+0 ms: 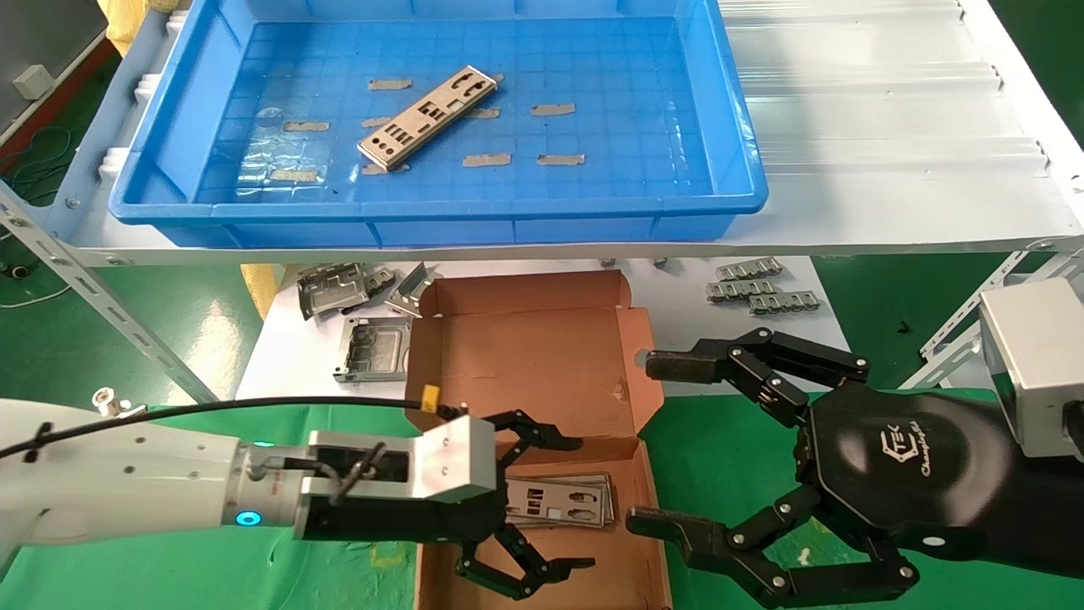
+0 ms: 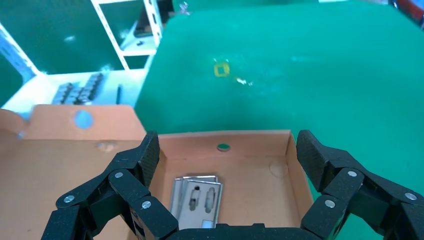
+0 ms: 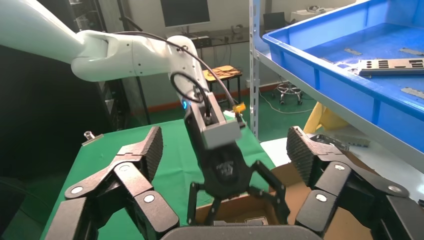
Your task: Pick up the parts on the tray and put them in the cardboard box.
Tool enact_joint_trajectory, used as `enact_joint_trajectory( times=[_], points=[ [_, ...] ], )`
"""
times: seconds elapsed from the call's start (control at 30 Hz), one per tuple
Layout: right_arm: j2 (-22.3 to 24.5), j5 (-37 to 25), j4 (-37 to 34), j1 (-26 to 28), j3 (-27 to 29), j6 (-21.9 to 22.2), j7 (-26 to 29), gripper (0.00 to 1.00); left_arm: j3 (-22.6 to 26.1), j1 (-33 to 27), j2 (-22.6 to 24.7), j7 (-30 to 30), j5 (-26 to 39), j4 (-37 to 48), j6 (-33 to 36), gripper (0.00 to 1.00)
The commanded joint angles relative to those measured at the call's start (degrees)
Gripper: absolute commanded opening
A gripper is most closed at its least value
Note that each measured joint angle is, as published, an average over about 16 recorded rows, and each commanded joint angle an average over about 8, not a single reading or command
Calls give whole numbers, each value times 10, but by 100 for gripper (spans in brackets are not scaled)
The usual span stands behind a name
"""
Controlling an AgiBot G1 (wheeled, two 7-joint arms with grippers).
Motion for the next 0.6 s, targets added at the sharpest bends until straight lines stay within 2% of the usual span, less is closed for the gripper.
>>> enact_joint_trajectory(
  times=[0.03, 0.6],
  points=[
    [0, 0, 0, 0, 0, 0, 0, 100, -4, 2, -6, -4, -6, -4, 2, 100],
    [0, 0, 0, 0, 0, 0, 0, 100, -55, 33, -83, -60, -90, -64, 31, 100]
  ],
)
